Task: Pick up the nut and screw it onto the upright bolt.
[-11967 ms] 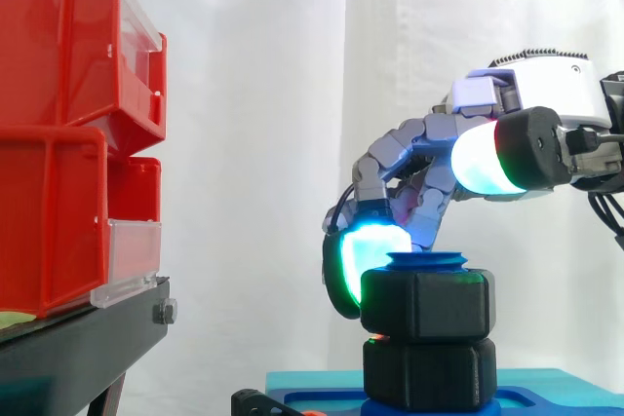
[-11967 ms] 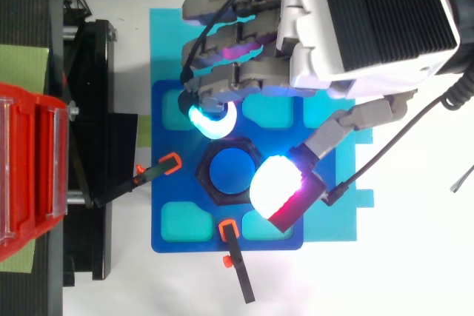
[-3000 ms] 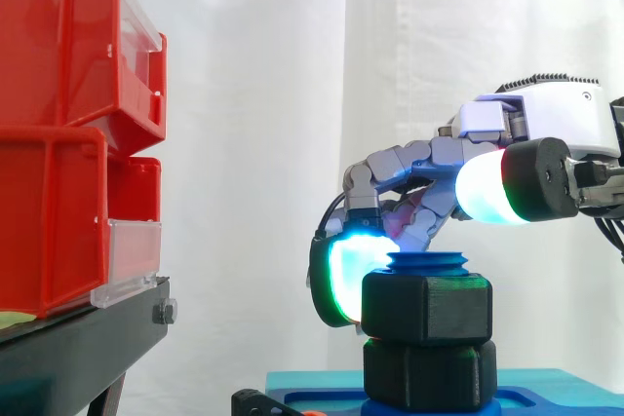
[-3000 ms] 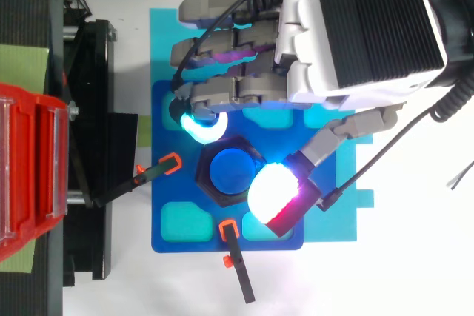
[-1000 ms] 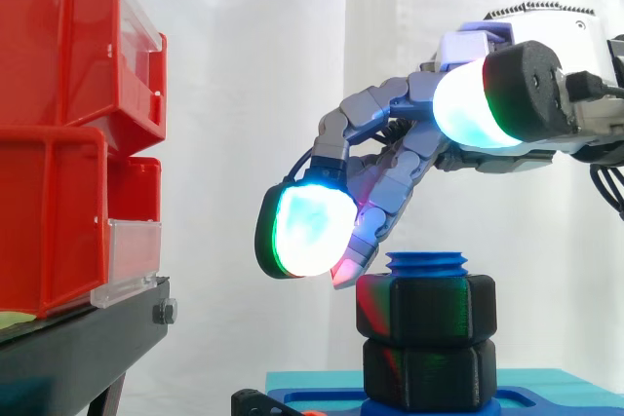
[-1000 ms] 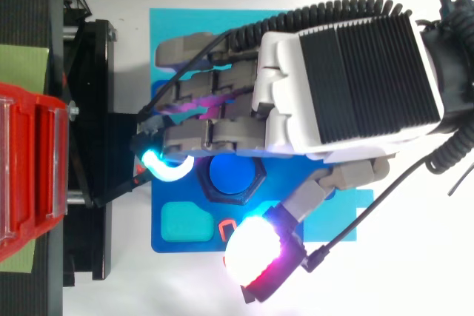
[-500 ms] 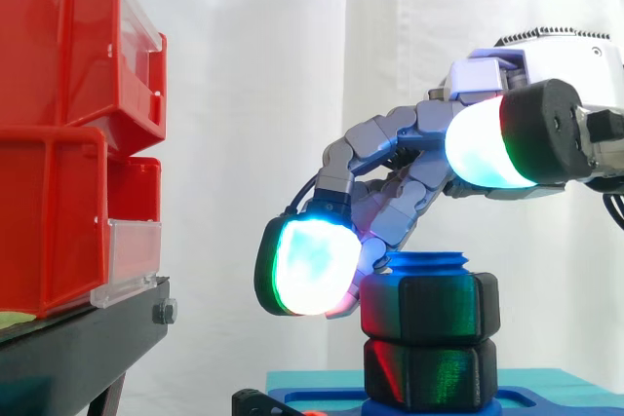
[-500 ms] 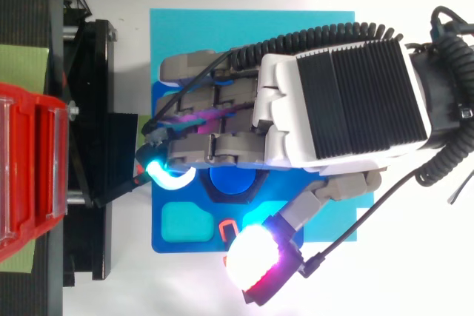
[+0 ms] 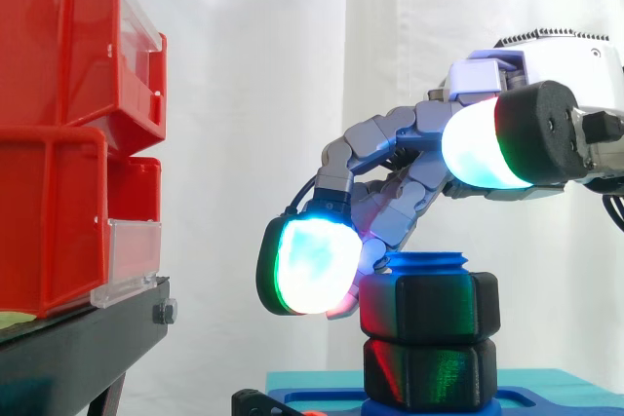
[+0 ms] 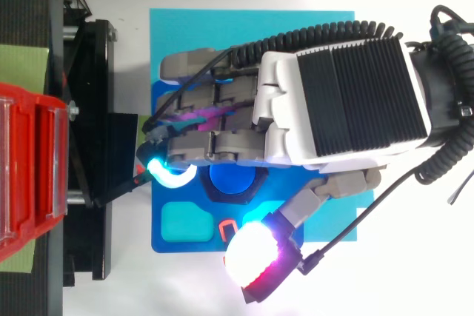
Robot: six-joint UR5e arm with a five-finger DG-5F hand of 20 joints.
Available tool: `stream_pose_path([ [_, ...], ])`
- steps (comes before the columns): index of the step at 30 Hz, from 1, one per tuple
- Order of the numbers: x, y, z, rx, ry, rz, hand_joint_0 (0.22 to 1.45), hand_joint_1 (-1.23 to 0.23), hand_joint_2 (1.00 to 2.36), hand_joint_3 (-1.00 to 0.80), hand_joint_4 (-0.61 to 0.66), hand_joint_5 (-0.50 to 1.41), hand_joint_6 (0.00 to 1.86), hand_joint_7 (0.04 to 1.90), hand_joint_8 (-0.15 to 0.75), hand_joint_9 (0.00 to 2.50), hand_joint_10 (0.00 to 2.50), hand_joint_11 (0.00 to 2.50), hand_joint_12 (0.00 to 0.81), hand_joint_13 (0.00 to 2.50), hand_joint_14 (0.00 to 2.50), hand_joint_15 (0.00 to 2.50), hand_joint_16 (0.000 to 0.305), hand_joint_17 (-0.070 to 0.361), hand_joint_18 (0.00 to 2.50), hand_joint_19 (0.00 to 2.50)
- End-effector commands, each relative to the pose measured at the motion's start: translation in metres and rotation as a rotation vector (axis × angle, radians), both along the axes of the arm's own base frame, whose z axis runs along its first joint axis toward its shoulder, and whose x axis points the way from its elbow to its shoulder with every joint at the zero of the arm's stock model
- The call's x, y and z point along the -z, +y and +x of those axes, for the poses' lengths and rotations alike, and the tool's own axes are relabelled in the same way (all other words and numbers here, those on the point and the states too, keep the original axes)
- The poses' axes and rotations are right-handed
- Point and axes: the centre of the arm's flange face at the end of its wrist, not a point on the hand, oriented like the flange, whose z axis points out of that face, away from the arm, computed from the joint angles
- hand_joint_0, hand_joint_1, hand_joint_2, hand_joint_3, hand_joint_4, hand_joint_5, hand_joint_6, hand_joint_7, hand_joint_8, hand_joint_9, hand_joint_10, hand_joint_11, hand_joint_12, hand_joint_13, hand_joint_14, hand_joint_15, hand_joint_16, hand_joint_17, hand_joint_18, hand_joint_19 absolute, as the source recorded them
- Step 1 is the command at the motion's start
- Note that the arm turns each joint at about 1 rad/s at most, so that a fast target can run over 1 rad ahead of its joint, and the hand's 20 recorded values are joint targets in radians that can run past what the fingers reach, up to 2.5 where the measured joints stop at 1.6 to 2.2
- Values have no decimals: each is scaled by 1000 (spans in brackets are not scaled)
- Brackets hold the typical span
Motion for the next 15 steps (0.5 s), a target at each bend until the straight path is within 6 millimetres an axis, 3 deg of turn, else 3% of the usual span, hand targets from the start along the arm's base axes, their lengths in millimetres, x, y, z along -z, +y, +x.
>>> stream_pose_path([
  [1,0,-1,0,1,0,0,511,-242,1000,-500,248,-106,503,919,284,887,0,0,290,616,0,0,33,75,296,0],
  [15,0,-8,-1,7,5,0,518,-259,1000,-500,246,-75,504,1166,296,938,0,0,283,657,0,0,28,62,334,0],
])
